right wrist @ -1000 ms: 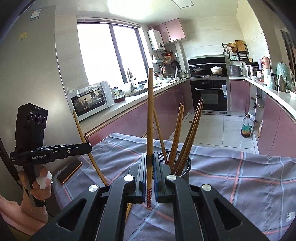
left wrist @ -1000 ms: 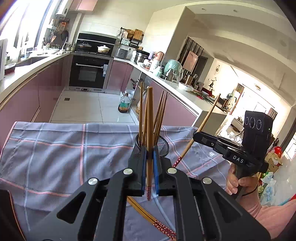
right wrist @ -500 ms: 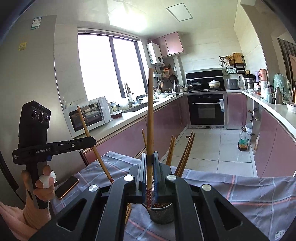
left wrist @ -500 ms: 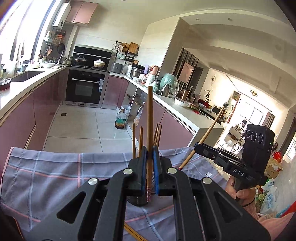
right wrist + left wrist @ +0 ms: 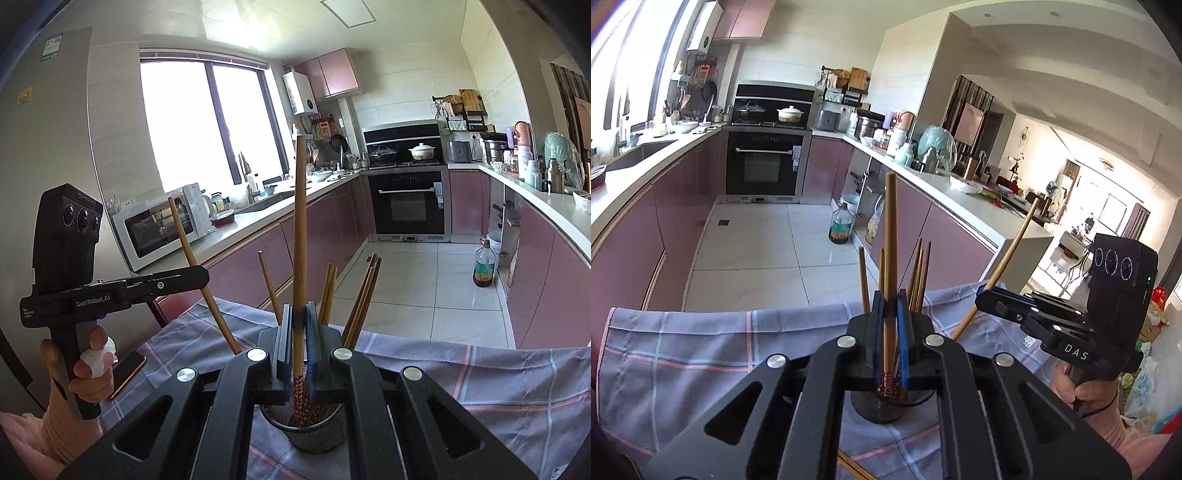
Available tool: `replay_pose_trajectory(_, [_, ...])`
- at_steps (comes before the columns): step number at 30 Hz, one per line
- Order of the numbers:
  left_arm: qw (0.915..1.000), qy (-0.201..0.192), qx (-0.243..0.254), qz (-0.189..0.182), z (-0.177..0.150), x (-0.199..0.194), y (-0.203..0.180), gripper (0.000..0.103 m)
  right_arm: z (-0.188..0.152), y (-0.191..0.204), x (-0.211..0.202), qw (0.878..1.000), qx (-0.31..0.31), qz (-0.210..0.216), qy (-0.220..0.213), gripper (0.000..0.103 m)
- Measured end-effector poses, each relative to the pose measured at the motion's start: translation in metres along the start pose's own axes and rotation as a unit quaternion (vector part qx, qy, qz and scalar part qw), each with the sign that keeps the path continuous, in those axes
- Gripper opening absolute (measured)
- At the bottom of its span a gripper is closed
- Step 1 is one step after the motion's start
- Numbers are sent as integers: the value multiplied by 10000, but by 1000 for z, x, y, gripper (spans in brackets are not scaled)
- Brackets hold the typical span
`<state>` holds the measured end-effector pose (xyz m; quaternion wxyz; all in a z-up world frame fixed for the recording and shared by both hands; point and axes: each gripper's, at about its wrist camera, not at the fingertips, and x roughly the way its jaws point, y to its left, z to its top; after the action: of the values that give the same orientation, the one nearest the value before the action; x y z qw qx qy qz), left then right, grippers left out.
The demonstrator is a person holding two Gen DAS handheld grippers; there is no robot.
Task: Organize utensils
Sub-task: 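Lower the chopstick into the mesh cup and open the right tool while the left tool releases its own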
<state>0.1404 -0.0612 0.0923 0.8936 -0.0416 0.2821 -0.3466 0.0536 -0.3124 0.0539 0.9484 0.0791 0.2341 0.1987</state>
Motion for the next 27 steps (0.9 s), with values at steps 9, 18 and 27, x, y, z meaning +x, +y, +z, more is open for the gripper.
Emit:
replay_pose_trajectory(9, [9976,675,120,113,-12,36,4,7,-16,-7,36,9970,130,2,759,6])
replay_pose_trajectory(18, [9933,1108,209,246,-18,74,11,8,-27,-19,53,9936,334,-197,1062,8])
replay_pose_trajectory(27, [9936,1062,58,374,-21,94,24,17,-30,-20,45,9954,339,-243,859,12])
